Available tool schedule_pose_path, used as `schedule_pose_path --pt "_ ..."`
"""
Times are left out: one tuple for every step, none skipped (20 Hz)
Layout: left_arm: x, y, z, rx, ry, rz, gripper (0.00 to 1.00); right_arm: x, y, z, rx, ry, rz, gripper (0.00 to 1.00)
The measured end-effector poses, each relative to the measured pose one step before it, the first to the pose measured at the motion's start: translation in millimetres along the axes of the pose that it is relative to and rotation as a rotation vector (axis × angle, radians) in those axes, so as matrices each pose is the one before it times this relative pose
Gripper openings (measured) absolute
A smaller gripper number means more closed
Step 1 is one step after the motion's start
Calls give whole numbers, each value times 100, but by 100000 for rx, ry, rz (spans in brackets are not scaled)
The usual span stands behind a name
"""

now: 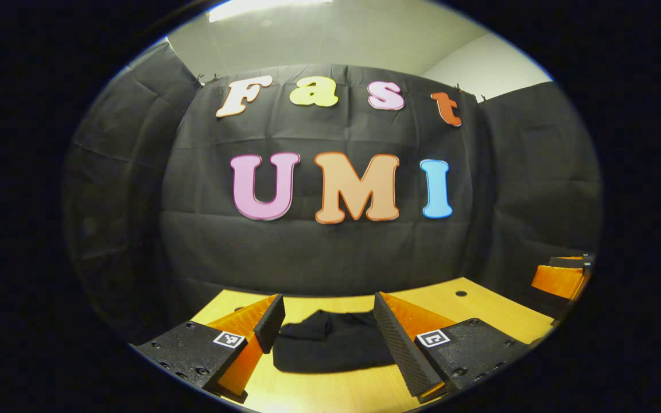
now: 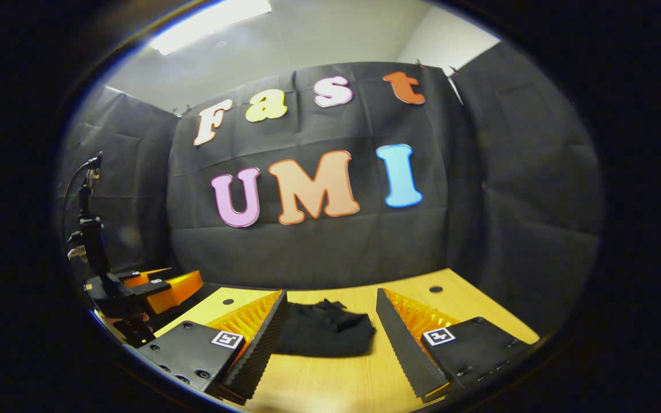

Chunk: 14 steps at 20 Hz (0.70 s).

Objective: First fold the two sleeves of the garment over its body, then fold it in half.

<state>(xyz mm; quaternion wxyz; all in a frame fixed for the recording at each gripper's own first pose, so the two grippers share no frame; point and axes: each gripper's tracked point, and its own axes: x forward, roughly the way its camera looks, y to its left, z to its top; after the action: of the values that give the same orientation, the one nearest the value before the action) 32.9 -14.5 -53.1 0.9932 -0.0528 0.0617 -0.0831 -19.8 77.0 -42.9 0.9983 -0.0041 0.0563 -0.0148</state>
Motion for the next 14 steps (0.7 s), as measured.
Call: schedule_pose_path --pt "-626 -677 -848 -3169 2193 -1701 93 -431 25 -595 5383 926 92 98" --pt "-474 -223 -681 -2701 2480 -235 93 -360 -241 -232 3804 111 -202 94" --pt "-7 395 -675 -2080 2526 134 93 -41 -561 7 1924 -178 -928 98" --pt "-128 161 -297 -1393 1230 193 93 -37 -574 470 543 -1273 -1348 98" --pt "-34 159 182 -174 348 273 94 116 -326 590 246 -1541 -826 97" --pt "-120 99 530 1126 -629 194 93 -27 46 459 174 -1119 447 97" --pt "7 196 597 2338 -1253 35 93 -13 294 252 -160 -1175 824 98" --pt "12 62 444 2311 -1302 -50 93 21 214 223 -637 -926 468 98" --pt "-41 30 227 2366 -1198 -515 93 175 113 19 -829 -309 674 97" --pt "37 -74 -60 1414 -442 -783 93 6 286 -143 -697 510 880 97" --pt "-100 -423 -173 183 211 -2086 93 130 294 -258 -562 508 1013 97" --pt "-79 -733 -291 -1035 -142 -2891 93 28 346 -35 -459 -88 748 98" --pt "-141 -446 -169 -1727 52 -2316 94 48 213 47 -645 -234 479 97" --pt "-167 -237 -97 -1592 183 -1646 93 4 182 102 -848 -288 284 98"
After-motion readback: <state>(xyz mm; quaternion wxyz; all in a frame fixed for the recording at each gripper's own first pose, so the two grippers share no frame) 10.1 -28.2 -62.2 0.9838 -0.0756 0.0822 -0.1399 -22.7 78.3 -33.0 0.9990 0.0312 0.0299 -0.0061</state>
